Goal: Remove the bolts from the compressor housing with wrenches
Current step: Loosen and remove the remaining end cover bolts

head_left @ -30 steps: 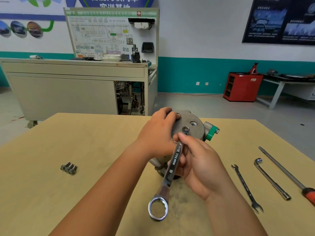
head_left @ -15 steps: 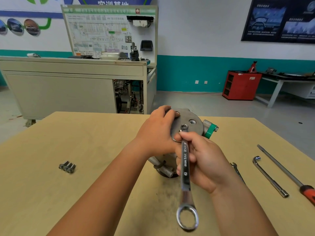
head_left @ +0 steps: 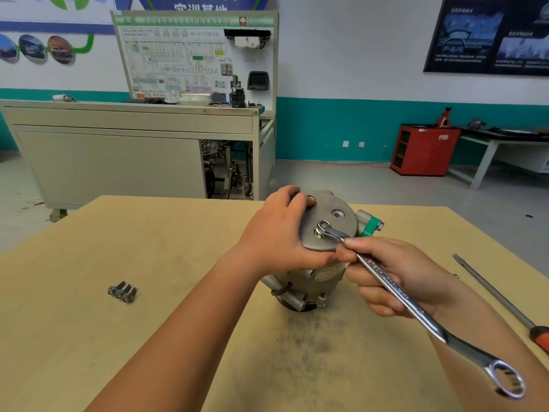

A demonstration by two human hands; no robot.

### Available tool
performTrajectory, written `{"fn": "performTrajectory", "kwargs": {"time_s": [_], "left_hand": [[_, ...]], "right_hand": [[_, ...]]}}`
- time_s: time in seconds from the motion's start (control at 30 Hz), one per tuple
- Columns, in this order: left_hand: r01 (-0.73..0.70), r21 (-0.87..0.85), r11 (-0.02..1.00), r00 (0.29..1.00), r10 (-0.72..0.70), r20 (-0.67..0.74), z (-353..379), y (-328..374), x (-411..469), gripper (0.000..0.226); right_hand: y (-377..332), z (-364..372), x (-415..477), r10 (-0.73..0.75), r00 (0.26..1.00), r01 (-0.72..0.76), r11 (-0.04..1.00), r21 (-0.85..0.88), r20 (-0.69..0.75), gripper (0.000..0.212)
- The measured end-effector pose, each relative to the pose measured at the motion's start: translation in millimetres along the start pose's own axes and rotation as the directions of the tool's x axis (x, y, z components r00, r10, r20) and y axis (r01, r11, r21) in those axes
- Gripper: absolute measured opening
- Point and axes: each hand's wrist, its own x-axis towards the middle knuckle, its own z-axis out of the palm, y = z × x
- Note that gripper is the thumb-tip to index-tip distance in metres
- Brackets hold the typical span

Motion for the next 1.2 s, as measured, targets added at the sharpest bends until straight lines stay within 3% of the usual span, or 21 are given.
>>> {"fn": "performTrajectory", "kwargs": {"time_s": [0.07,0.13,0.23,0.33,0.47,0.53,0.63,0.8,0.9,1.03,1.13,1.2], "left_hand": [[0.001,0.002,1.000,1.000,-0.001,0.005,-0.1,-1.8,-0.2,0.088],[0.004,0.003,1.000,1.000,-0.004,0.018,-0.6,-2.7,-0.5,0.088],[0.008,0.010,1.000,0.999,-0.008,0.031,-0.3,-1.9,1.0,0.089],[0.003,0.017,1.000,0.999,-0.004,0.034,1.5,-0.2,3.2,0.089],[-0.005,0.005,1.000,0.999,0.005,0.038,1.7,-2.9,3.9,0.088],[-0.009,-0.004,1.000,0.998,0.009,0.054,-0.9,-5.0,3.7,0.090],[-0.009,-0.016,1.000,0.997,0.010,0.081,-5.4,-7.7,2.9,0.093],[-0.003,-0.023,1.000,0.996,0.005,0.086,-6.5,-6.4,1.6,0.092],[0.006,-0.023,1.000,0.996,-0.004,0.084,-5.2,-4.2,2.2,0.093],[0.009,-0.004,1.000,0.998,-0.009,0.057,-1.9,-3.3,2.3,0.086],[0.016,-0.013,1.000,0.999,-0.016,0.030,-1.3,-1.8,0.9,0.093],[0.018,-0.025,1.000,0.999,-0.017,0.044,-2.3,-1.0,1.1,0.095]], "right_hand": [[-12.2,-7.4,-1.6,0.069,0.998,-0.066,0.978,-0.198,0.009,0.031],[-31.3,-14.9,-3.5,0.161,0.987,-0.143,0.884,-0.446,0.003,0.035],[-64.1,-22.6,-3.3,0.300,0.952,-0.237,0.611,-0.755,-0.056,0.038],[-92.2,-24.5,1.2,0.368,0.910,-0.314,0.311,-0.897,-0.191,0.038],[-109.9,-27.6,11.6,0.172,0.950,-0.247,-0.084,-0.965,-0.259,0.045],[-107.2,-33.0,19.8,0.015,0.988,-0.151,-0.137,-0.979,-0.155,0.041],[-99.7,-40.8,28.2,-0.082,0.996,-0.046,-0.078,-0.996,-0.039,0.035],[-117.0,-48.8,19.5,0.004,0.994,-0.107,0.020,-0.994,-0.107,0.018],[-120.9,-42.1,6.0,-0.083,0.988,-0.100,0.315,-0.944,-0.132,0.019],[-91.2,-12.5,-11.7,-0.016,0.993,-0.081,0.658,-0.749,-0.121,0.015],[-56.7,13.3,-20.1,0.010,0.991,-0.061,0.917,-0.395,-0.130,0.021],[-41.1,27.6,-21.0,0.002,0.992,-0.028,0.980,-0.196,-0.128,0.019]]}}
